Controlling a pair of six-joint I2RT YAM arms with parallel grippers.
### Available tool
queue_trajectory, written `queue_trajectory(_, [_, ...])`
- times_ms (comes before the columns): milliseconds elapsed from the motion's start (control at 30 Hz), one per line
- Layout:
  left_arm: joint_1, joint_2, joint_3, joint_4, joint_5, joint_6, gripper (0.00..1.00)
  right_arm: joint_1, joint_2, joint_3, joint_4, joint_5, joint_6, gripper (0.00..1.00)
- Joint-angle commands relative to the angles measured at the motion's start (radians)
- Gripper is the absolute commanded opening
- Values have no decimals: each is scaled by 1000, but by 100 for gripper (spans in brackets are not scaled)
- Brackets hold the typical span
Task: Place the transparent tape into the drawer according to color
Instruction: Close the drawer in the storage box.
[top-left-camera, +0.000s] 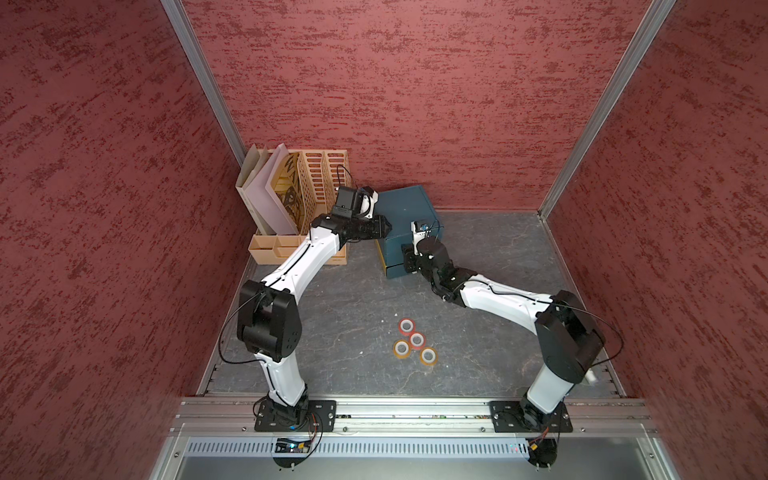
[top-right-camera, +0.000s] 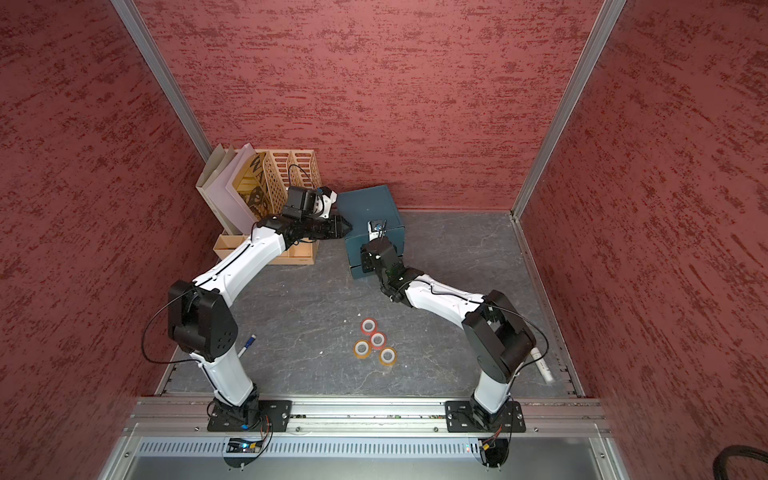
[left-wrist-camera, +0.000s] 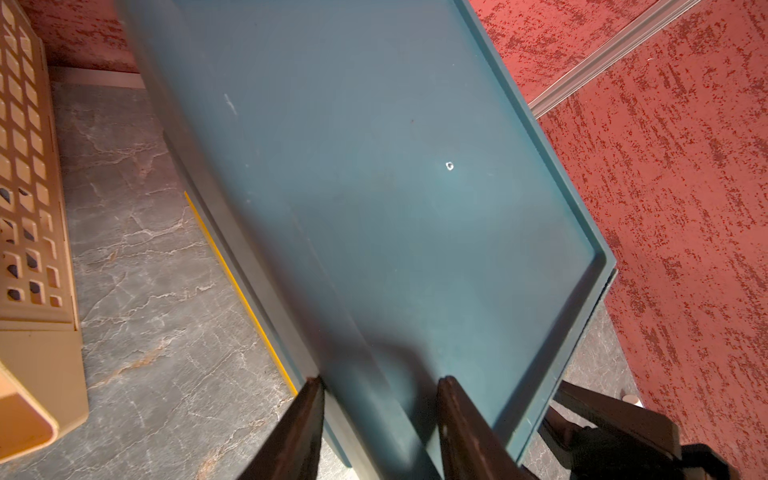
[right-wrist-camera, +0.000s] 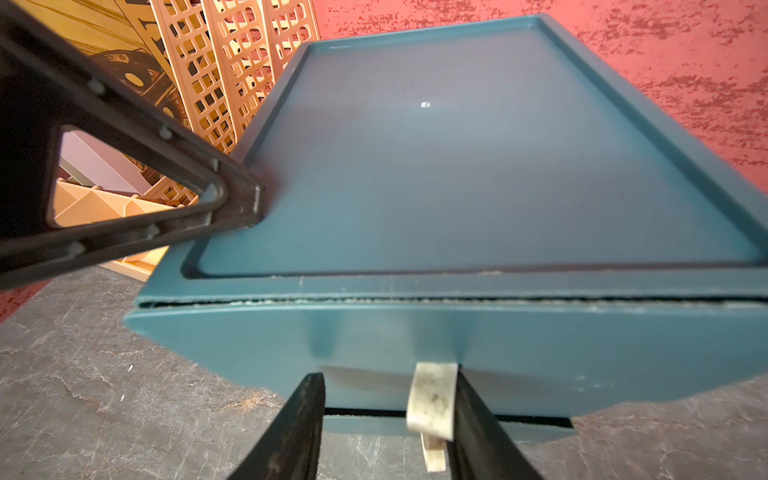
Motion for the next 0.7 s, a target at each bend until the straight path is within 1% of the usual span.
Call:
queue_trajectory(0, [-5,10,18,-28,38,25,46,15,18,49,81,18,-15,50])
queue_trajectory(233, [-5,8,16,-28,43,27,46,14,34,62,76,25,-20,50])
queue_trajectory(333, [-4,7,15,-29,43,27,46,16,10,41,67,17,-6,53])
queue_trajectory(533, [-2,6,9,-25,42,28,46,16,-87,-64,31,7,58,59])
queue_trajectory(667, [0,5,5,-21,44,30,46,16,-117,-118,3,-43,136,62])
